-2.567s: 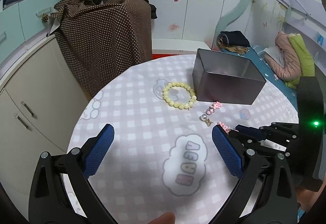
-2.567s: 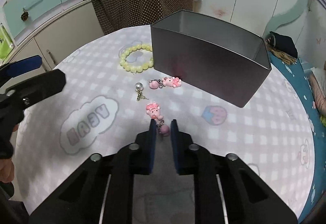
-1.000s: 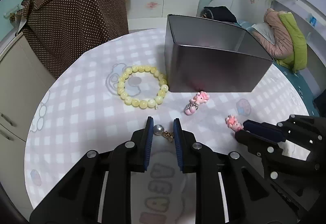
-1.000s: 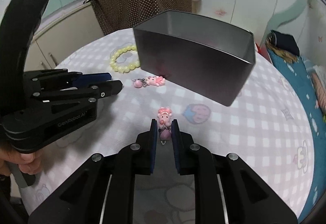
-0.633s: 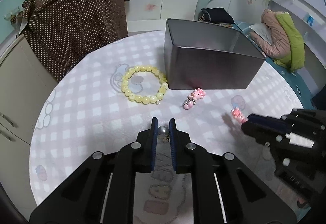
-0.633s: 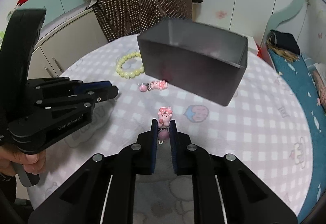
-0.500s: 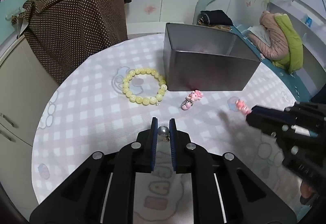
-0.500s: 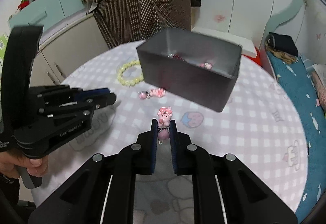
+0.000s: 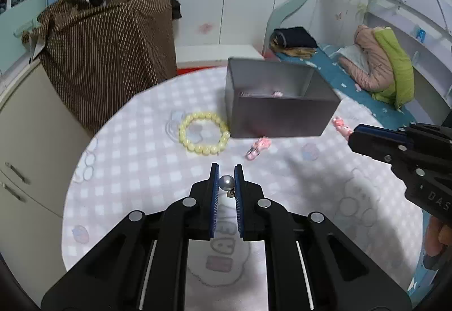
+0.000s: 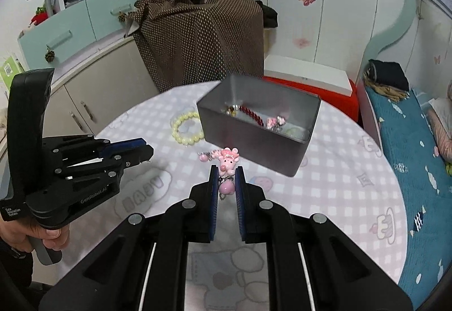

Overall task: Organize jewelry
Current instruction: 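Carry the pink charm and pearl charm over the grey metal box, then open both grippers to drop the charms into the box, then move both grippers back toward the yellow bracelet and last pink charm, then grasp the pale yellow bead bracelet with the left gripper while the right grasps the pink charm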

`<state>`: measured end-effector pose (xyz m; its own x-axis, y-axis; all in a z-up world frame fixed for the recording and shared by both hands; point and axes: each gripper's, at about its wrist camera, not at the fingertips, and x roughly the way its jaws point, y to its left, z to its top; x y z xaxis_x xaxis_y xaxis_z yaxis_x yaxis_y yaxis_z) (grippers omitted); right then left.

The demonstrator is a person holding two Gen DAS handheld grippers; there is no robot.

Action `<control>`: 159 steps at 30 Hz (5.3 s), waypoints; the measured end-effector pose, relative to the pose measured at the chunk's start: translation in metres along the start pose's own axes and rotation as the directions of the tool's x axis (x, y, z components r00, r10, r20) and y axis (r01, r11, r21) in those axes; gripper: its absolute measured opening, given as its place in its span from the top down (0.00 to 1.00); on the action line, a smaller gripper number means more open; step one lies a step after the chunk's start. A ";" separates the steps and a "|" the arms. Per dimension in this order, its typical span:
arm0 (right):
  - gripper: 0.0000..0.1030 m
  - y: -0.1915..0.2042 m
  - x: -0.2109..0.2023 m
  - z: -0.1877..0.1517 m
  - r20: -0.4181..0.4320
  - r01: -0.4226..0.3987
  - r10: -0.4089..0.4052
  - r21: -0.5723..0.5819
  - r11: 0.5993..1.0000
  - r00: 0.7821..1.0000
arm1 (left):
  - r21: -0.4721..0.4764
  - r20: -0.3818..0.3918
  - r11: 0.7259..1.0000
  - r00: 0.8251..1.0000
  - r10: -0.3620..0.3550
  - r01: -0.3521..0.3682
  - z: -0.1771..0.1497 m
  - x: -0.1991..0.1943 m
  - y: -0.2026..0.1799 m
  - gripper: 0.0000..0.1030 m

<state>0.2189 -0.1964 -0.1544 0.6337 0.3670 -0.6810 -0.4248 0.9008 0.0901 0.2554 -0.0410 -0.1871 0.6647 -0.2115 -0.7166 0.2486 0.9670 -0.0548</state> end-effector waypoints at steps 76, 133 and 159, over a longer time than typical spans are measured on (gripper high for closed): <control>0.08 -0.050 -0.021 0.063 0.126 0.140 -0.172 0.232 0.963 0.977 | -0.084 0.197 0.989 0.970 0.140 -0.125 0.090 -0.034 0.036 0.06; 0.21 0.022 0.092 0.003 -0.089 0.142 -0.124 0.239 0.961 0.988 | -0.120 -0.080 0.988 0.993 0.088 -0.097 0.006 0.056 0.083 0.91; 0.90 0.005 0.069 -0.033 -0.097 0.093 -0.072 0.239 0.967 0.993 | -0.116 -0.051 0.993 0.999 0.016 -0.022 -0.011 0.021 0.067 0.91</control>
<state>0.2390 -0.1738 -0.2247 0.5971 0.2770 -0.7528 -0.1970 0.9604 0.1971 0.2779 0.0205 -0.2134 0.6317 -0.1887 -0.7519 0.1508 0.9813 -0.1196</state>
